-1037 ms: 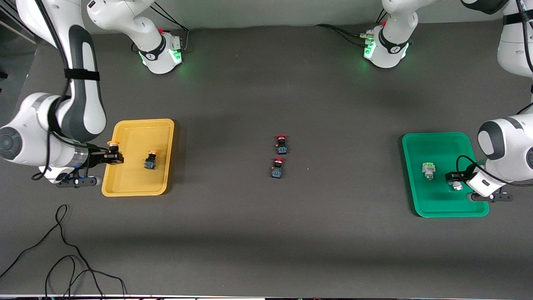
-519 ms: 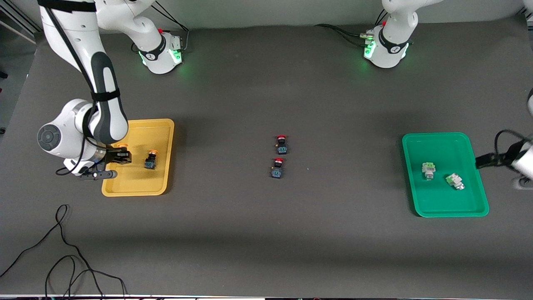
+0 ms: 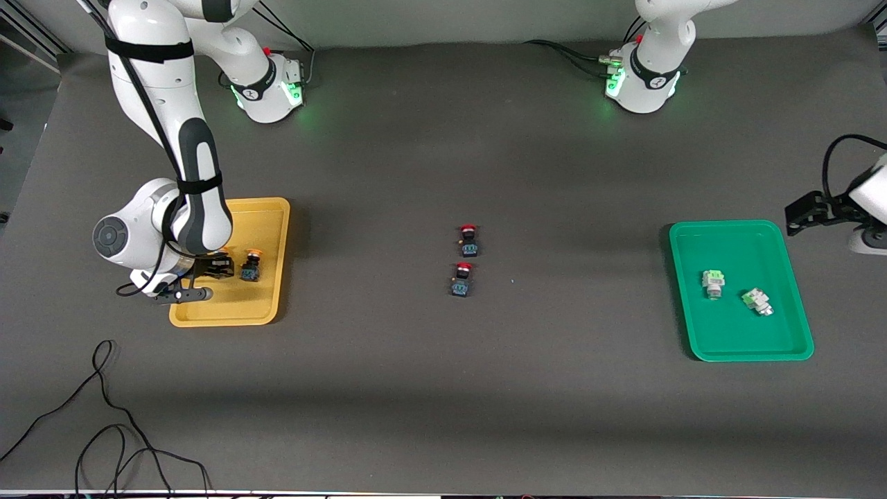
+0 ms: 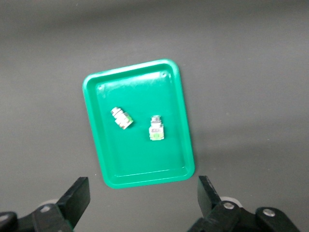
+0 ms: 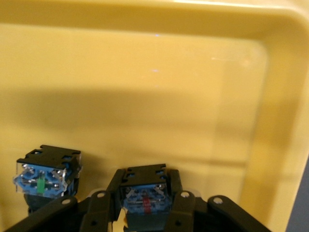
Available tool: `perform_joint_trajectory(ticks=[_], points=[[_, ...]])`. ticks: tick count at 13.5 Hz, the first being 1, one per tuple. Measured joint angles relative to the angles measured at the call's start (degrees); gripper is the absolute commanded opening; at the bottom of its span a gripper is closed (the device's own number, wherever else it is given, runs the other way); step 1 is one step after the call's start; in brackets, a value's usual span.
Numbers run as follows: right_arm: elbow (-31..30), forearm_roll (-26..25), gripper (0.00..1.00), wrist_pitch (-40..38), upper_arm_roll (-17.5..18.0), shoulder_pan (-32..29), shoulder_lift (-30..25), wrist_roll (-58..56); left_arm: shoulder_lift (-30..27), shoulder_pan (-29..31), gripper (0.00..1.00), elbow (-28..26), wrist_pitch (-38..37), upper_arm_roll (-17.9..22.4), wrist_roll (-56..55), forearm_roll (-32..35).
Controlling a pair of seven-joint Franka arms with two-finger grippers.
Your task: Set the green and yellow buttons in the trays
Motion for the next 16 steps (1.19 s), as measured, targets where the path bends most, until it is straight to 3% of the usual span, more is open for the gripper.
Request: perform_joint_trajectory(ticks=[2,5,6,9,12,16], points=[[0.3,0.1,1.0,-0.1,0.0,0.0,-0.1,0.0,-0.1,-3.8,0.99,0.2,0.1,1.5,0.0,-0.3],[1.4,0.1,1.0,-4.1,-0.8,0.6,-1.9,0.0,-0.1,-17.7,0.99,0.7,0.3,13.3,-0.3,-1.9],[2.0,0.0,1.0,-6.1,-2.2,1.2,-3.2,0.0,-0.1,-19.5,0.99,0.7,0.4,15.1,-0.3,-2.8],[4.6,-0.6,1.0,-12.8,-11.4,7.0,-6.8,0.0,0.0,-20.0,0.99,0.9,0.4,16.3,-1.1,-5.2],[8.9,-0.7,1.0,-22.2,-21.4,13.8,-7.9,0.2,0.1,-20.2,0.99,0.9,0.1,16.4,-11.1,-6.7],[14.4,-1.6,1.0,-32.3,-31.1,21.1,-8.0,2.8,0.1,-20.3,0.99,1.3,-0.4,16.5,-14.8,-6.6]])
